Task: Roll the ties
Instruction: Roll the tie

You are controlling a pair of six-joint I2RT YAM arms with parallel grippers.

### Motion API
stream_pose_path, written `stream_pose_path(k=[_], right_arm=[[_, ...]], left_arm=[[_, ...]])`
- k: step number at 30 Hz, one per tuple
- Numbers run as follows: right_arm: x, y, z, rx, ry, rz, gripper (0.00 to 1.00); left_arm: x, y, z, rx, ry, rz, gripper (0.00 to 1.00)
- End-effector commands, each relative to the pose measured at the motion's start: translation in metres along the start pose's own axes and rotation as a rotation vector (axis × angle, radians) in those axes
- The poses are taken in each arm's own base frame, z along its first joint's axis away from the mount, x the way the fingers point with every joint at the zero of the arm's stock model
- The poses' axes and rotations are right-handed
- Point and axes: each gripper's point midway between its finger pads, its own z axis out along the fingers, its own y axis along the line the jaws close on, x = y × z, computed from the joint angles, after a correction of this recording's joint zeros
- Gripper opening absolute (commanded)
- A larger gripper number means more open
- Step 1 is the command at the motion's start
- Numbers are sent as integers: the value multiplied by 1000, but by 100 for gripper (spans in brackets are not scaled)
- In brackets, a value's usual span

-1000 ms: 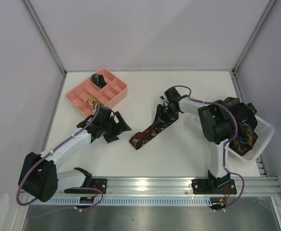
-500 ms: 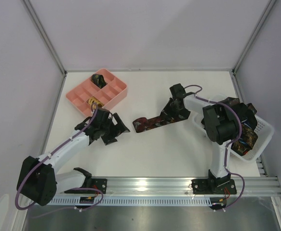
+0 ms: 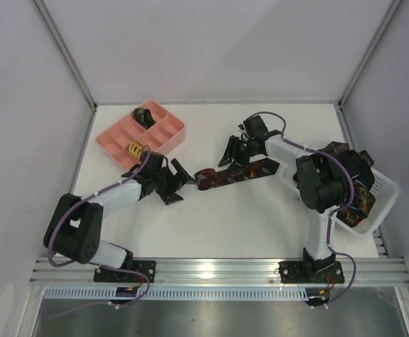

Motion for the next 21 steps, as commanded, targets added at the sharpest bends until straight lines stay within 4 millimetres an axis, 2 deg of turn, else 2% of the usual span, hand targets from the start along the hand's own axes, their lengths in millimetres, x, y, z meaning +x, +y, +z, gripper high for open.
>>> stream_pose_path(k=[1,3,6,10,14,21], right_arm=[[-1,55,-20,-258,52,-202,51],[5,61,-19,-308,93,-207,47],[7,69,-16,-348,104,-225,47],[15,72,-6,-352,149,-226,44],[20,64,6,-332,172,-208,43],[32,51,17,-279,206,-174,36]], left_arm=[[-18,-45,5,126,6,22,95],[-21,-47,13,128,8,24,95],[-24,-49,22,137,18,16,95],[-24,-47,36,132,44,0,94],[-31,-53,44,143,41,15,94],[-39,-61,51,151,29,44,93]])
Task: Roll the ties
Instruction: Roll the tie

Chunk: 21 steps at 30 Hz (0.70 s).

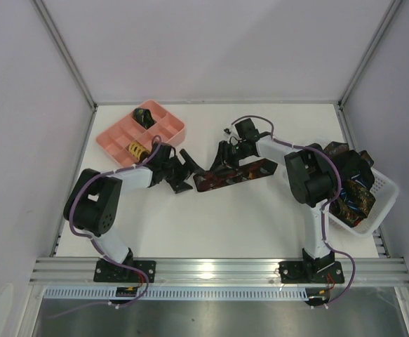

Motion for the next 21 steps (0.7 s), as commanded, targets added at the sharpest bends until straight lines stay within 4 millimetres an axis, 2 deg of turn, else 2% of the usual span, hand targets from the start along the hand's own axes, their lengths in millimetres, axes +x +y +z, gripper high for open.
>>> stream_pose_path(k=[1,12,21], right_arm=[[-1,5,-1,1,-5,-16,35],[13,-5,6,30,4,42,26],[17,-9,7,56,-5,56,23]], left_arm=[[-14,-31,-1,91,-21,57,92],[-3,-57,-5,165,-3,93,88],[5,-75,-6,178,14,107,87]])
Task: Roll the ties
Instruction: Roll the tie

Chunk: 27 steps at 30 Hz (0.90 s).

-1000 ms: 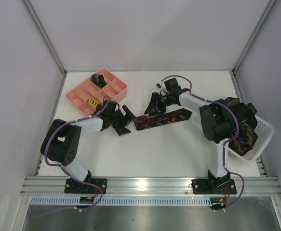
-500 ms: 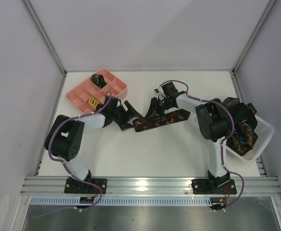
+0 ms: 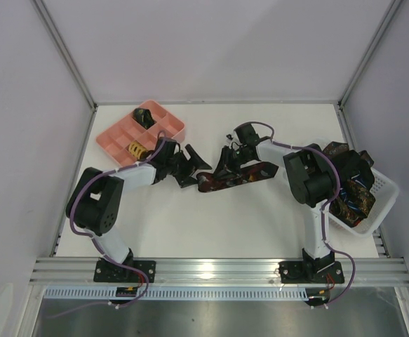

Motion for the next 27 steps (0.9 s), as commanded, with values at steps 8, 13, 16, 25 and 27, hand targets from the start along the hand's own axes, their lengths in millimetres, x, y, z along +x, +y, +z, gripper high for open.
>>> stream_pose_path(k=[8,13,16,25,27], right_arm=[[-3,10,-7,5,-30,-48,23],[-6,11,-9,2,-35,-47,23],[-5,14,-10,-1,-36,-50,23],[-4,20,-10,-11,-38,-55,23],[-5,20,-9,-12,-36,-52,23]], left_arm=[[-1,-13,-38,-46,-68,136,96],[9,10,-41,-57,-59,98,95],[15,16,-36,-55,-40,51,95],[14,15,-13,6,-19,-11,92],[12,13,-10,19,-25,-12,92]])
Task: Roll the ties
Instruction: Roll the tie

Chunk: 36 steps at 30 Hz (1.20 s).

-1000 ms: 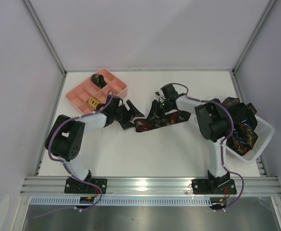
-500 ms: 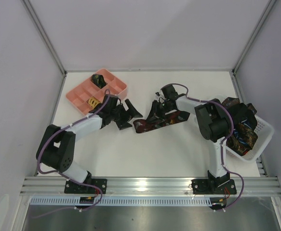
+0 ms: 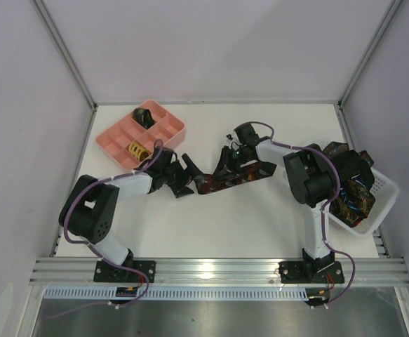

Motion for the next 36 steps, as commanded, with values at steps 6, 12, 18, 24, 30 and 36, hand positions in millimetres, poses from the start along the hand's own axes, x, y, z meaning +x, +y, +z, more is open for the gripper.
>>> stream_pose_path(k=[6,12,18,24,30,36], right_arm=[[-3,21,-8,-20,-30,-45,23],[-2,22,-7,-16,-30,-46,23],[4,23,-3,-11,-17,-51,23],[13,29,1,-10,2,-63,23],[18,33,3,-8,12,-74,22],[28,38,6,-7,29,-77,22]], left_arm=[[-6,-10,10,67,-19,-31,91],[-1,-4,16,66,-4,-47,86],[-7,-14,12,70,-19,5,68],[-13,-28,5,57,-21,73,52],[-8,-37,-4,-31,5,146,46],[5,-48,1,-130,28,269,43]])
